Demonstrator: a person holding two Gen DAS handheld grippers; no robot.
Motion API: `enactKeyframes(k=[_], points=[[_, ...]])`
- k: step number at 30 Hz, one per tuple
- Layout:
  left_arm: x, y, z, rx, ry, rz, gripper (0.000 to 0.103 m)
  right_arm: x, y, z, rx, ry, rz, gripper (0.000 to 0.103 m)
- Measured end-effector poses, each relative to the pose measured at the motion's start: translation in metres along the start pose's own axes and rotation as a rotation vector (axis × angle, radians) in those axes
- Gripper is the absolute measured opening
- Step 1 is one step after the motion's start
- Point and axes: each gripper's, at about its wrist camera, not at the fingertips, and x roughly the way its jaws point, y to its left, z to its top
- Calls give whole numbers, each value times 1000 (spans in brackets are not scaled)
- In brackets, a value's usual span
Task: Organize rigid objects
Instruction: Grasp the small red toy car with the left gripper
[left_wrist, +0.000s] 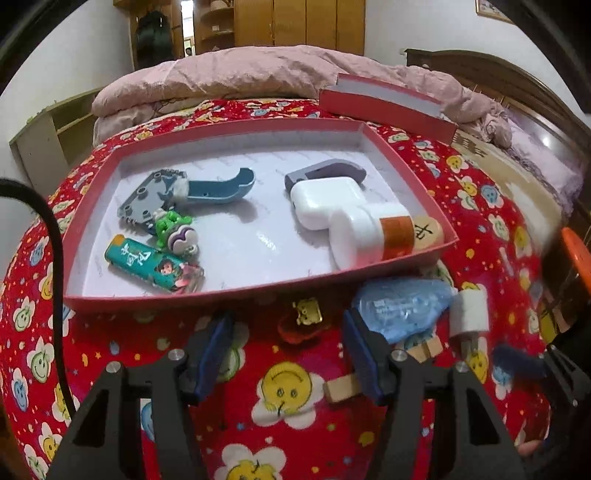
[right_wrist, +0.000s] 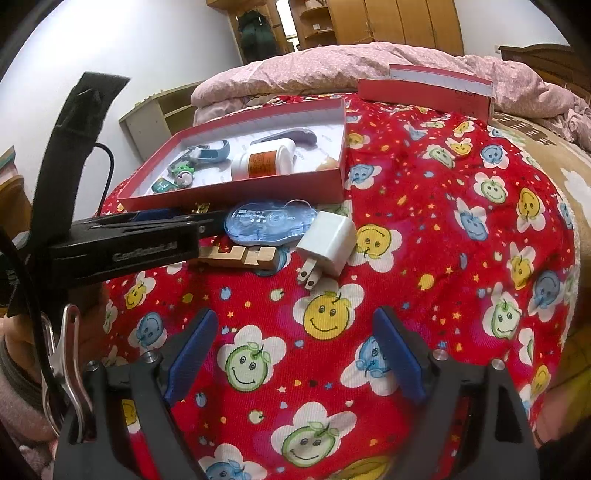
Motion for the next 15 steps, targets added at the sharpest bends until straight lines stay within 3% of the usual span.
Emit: enactKeyframes(k=[2, 4, 6, 10, 15], points=[[-1, 1, 0, -1, -6, 5, 53, 0, 0, 0, 1, -1, 2, 89], [-1, 4, 0, -9, -7, 8, 31, 0, 0, 0, 1, -1, 6, 90], [-2, 9, 1, -32, -3, 2, 23, 0, 1, 0, -2, -2, 7, 91], [-6, 22, 0, -73, 16, -25, 22, 1, 1, 0, -4, -2, 6, 91], [-19, 36, -16, -46, 13, 40, 22, 1, 1, -1, -5, -1, 4, 91]])
